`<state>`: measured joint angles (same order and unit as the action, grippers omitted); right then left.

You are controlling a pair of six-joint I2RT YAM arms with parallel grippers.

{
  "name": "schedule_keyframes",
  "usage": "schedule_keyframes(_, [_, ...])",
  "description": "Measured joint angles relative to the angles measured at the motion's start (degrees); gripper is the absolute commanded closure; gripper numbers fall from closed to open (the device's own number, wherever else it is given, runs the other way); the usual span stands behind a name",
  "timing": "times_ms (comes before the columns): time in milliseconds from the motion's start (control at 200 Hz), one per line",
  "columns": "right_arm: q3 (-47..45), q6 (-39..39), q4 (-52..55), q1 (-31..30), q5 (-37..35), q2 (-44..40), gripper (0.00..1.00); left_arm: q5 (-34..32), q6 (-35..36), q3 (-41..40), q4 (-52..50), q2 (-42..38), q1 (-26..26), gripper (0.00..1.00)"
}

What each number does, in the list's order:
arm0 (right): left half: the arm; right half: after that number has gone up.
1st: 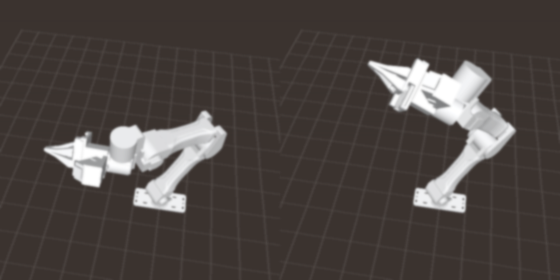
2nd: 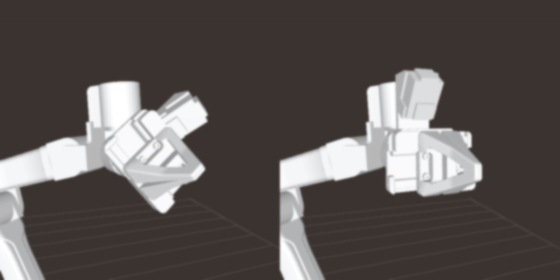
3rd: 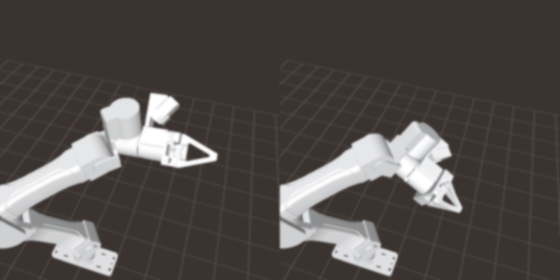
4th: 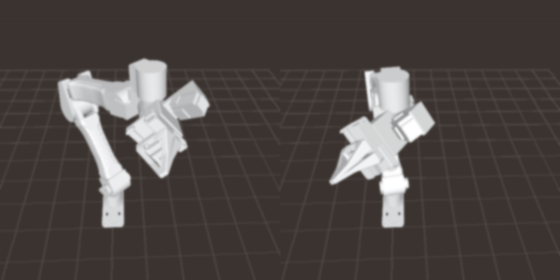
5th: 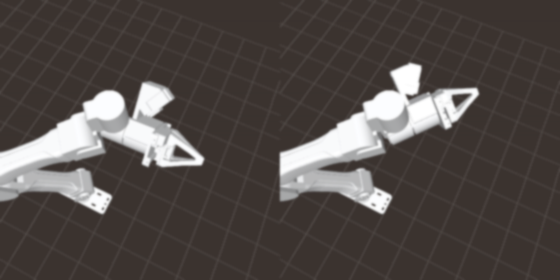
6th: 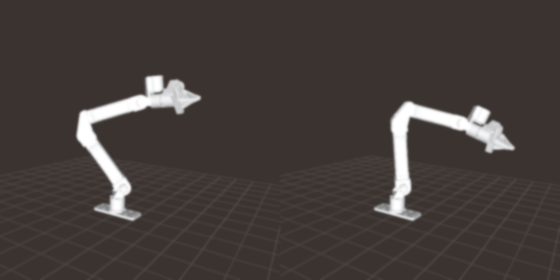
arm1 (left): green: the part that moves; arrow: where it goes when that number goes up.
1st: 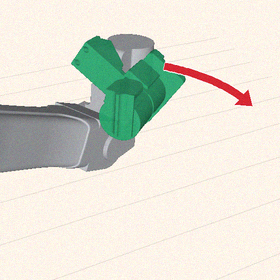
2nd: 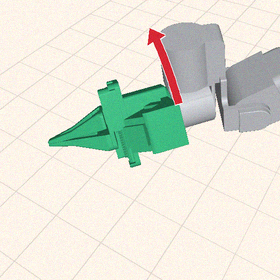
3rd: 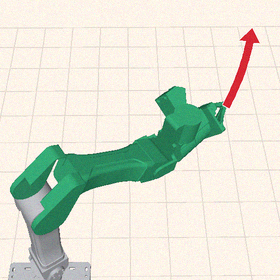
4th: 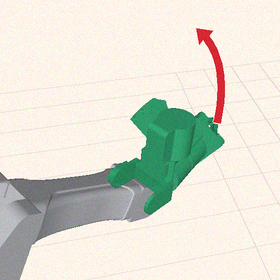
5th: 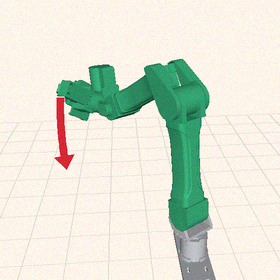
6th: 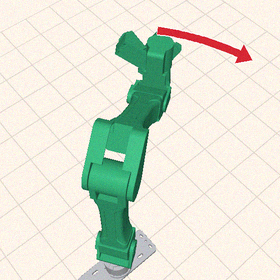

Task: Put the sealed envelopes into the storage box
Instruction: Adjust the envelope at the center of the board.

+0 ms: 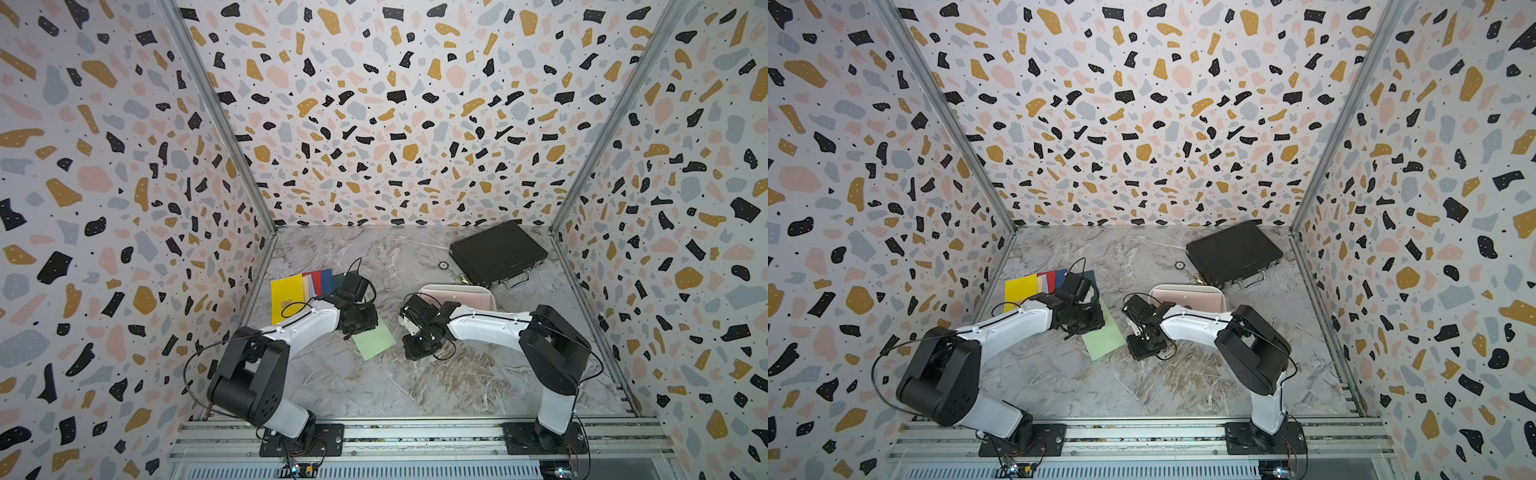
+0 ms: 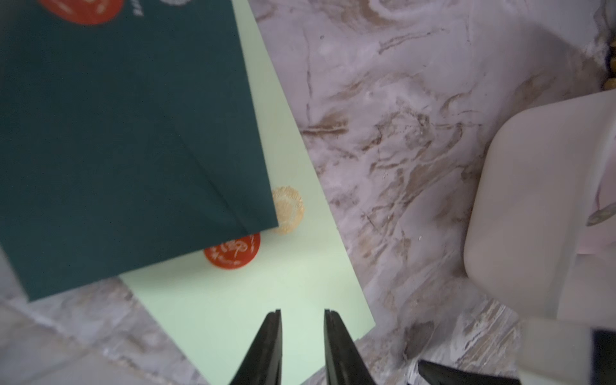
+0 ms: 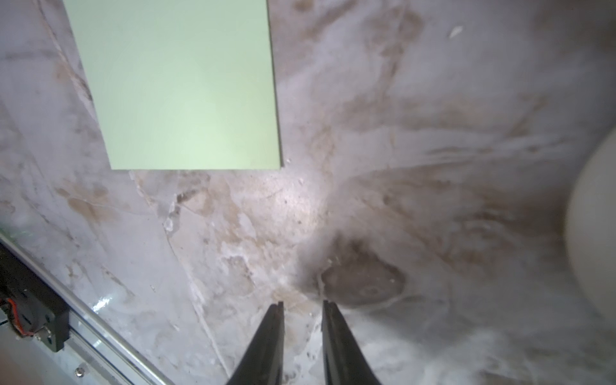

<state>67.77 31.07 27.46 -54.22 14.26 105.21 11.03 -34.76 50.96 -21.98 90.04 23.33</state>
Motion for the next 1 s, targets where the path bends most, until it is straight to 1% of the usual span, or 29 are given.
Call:
schedule_keyframes(135, [-0.87,-0.52,0.04,0.00,-0.28,-3.15,0.74,1.77,0.04,0.35,1.79,5.77,0.46,0.75])
schedule_keyframes(295, [-1.70,-1.18,0.50,0.00,-0.63,-6.32,0.73,2.23,-0.42,-0.13,4.31,5.90,2.34,0.75])
schedule_keyframes(400, [-1.86,-1.55,1.20,0.26,-0.98,-7.19,0.72,3.10,-2.25,-2.84,7.06,4.24,4.59,0.74])
schedule_keyframes(546, [-3.43,-1.49,1.99,1.22,-2.16,-9.16,0.71,5.79,-7.41,-7.85,10.62,0.55,10.32,0.70])
schedule_keyframes(646, [-5.75,-1.25,2.29,2.97,-2.67,-11.63,0.71,7.48,-10.32,-8.59,10.64,-0.61,15.37,0.62])
schedule_keyframes(731, [-7.96,-0.83,2.71,4.79,-3.41,-14.29,0.71,9.25,-11.45,-8.33,10.36,-1.73,18.47,0.58])
schedule_keyframes(801, [-9.84,-0.24,3.10,6.36,-3.78,-16.87,0.71,9.55,-11.02,-7.06,8.85,-3.30,18.84,0.56])
schedule_keyframes(841, [-10.86,0.04,3.19,6.99,-4.04,-18.25,0.70,8.68,-9.94,-5.29,6.58,-4.31,18.53,0.56])
schedule_keyframes(906, [-12.59,0.50,3.52,7.85,-4.55,-20.41,0.70,6.54,-7.80,-1.95,3.26,-5.62,17.31,0.59])
schedule_keyframes(1001, [-14.40,1.03,4.00,7.85,-4.55,-22.27,0.70,3.52,-4.68,2.38,-0.87,-6.38,13.70,0.65])
